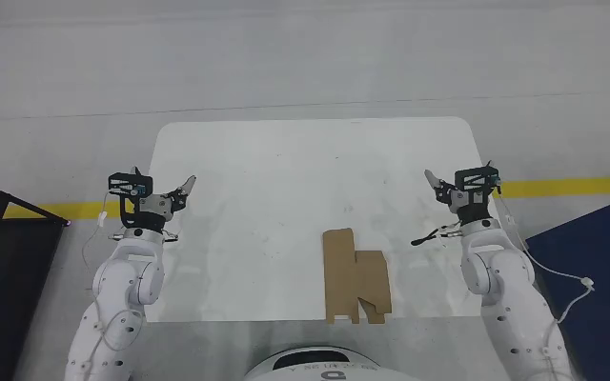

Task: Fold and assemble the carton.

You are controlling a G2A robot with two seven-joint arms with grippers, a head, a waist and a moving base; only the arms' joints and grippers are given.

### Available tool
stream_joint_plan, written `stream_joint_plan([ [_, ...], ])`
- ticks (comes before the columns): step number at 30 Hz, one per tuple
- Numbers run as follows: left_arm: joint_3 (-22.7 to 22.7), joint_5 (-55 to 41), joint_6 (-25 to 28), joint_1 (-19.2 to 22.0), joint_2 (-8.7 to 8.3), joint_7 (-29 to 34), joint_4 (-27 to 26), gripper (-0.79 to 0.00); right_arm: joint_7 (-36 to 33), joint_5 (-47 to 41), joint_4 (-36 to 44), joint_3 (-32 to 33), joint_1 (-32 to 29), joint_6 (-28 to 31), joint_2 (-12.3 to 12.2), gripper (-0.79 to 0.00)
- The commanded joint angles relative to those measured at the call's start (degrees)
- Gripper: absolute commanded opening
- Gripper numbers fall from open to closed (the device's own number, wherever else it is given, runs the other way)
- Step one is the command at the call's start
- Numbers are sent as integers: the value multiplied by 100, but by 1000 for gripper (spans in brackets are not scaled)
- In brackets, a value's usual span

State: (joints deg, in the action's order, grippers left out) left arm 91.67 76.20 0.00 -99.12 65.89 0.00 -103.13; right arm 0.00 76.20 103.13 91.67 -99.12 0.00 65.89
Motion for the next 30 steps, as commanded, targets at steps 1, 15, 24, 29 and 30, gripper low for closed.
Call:
stream_joint_plan([
  [1, 0, 0, 0, 0, 0, 0, 0, -1, 0, 0, 0, 0, 0, 0, 0, 0],
  [15, 0, 0, 0, 0, 0, 0, 0, 0, 2722, 2273, -775, 167, -918, 288, -132, 0],
  [24, 0, 0, 0, 0, 0, 0, 0, 0, 2474, 2733, -921, -21, -711, 832, -166, 0],
  [29, 0, 0, 0, 0, 0, 0, 0, 0, 4200, 4076, -999, 227, -936, 2021, -392, 0],
  [30, 0, 0, 0, 0, 0, 0, 0, 0, 4505, 4355, -975, 290, -1027, 2135, -437, 0],
])
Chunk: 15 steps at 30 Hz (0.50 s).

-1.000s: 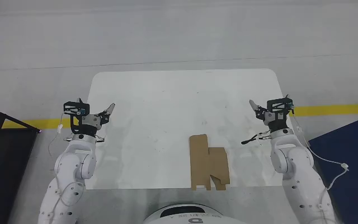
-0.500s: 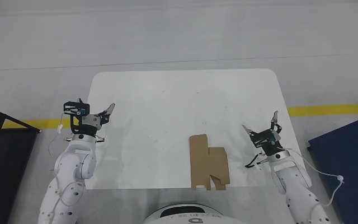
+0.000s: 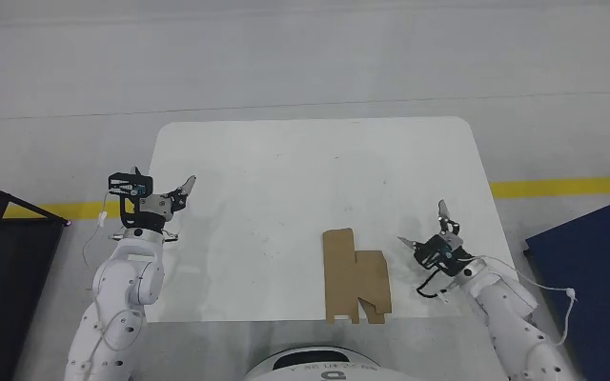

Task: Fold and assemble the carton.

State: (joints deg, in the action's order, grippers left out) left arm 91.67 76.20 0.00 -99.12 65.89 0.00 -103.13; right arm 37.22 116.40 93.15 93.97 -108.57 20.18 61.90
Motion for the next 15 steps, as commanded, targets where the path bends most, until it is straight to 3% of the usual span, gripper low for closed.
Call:
stream_joint_plan([
  [1, 0, 0, 0, 0, 0, 0, 0, 0, 1005, 569, 60, 102, -155, 175, -74, 0],
  [8, 0, 0, 0, 0, 0, 0, 0, 0, 1781, 1525, 198, -139, -317, 565, -213, 0],
  [15, 0, 0, 0, 0, 0, 0, 0, 0, 1577, 1500, 257, -596, -99, 1214, -241, 0],
])
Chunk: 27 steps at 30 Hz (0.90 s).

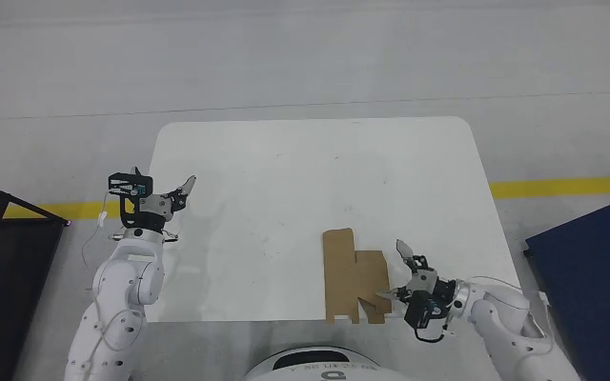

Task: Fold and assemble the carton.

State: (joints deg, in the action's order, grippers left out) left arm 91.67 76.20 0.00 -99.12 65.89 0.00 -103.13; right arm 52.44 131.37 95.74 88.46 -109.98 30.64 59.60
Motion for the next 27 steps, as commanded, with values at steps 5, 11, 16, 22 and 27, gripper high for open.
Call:
stream_joint_plan([
  [5, 0, 0, 0, 0, 0, 0, 0, 0, 466, 106, -91, -270, 268, 910, -100, 0],
  [11, 0, 0, 0, 0, 0, 0, 0, 0, 440, 123, -90, -427, 291, 938, -164, 0],
  [16, 0, 0, 0, 0, 0, 0, 0, 0, -150, -65, -29, -567, 292, 802, -156, 0],
  [22, 0, 0, 0, 0, 0, 0, 0, 0, -1032, -618, 84, -585, 249, 414, -111, 0],
  [27, 0, 0, 0, 0, 0, 0, 0, 0, -2060, -1361, 184, -417, 217, -445, -31, 0],
])
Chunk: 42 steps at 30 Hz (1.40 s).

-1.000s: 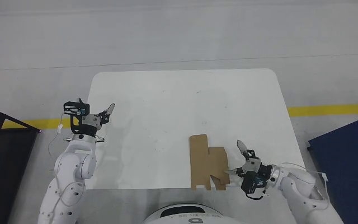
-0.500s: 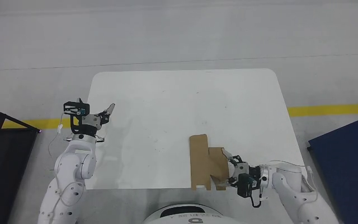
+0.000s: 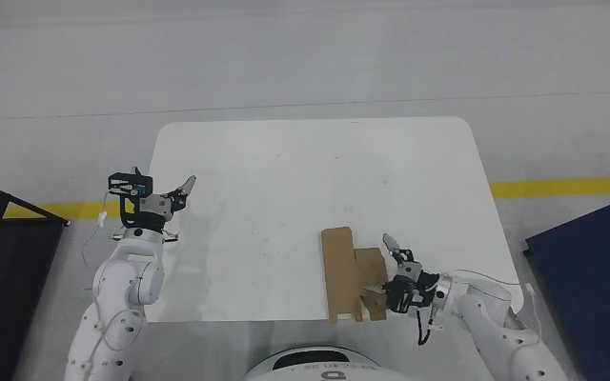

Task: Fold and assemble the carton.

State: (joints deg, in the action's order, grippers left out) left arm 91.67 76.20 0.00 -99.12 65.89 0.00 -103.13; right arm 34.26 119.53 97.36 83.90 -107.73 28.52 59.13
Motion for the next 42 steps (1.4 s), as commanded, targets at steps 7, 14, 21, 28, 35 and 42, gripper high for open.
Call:
stream_joint_plan([
  [7, 0, 0, 0, 0, 0, 0, 0, 0, 19, -193, 294, 81, -33, 758, -81, 0],
  [14, 0, 0, 0, 0, 0, 0, 0, 0, 527, 648, 463, -38, -372, 673, -205, 0],
  [21, 0, 0, 0, 0, 0, 0, 0, 0, 23, 673, 413, -199, -316, 290, -201, 0],
  [28, 0, 0, 0, 0, 0, 0, 0, 0, -993, 356, 531, -29, -394, -1028, -130, 0],
  [35, 0, 0, 0, 0, 0, 0, 0, 0, -1268, 515, 637, -62, -348, -1467, -113, 0],
  [42, 0, 0, 0, 0, 0, 0, 0, 0, -980, 1628, 648, -192, -509, -1950, -165, 0],
])
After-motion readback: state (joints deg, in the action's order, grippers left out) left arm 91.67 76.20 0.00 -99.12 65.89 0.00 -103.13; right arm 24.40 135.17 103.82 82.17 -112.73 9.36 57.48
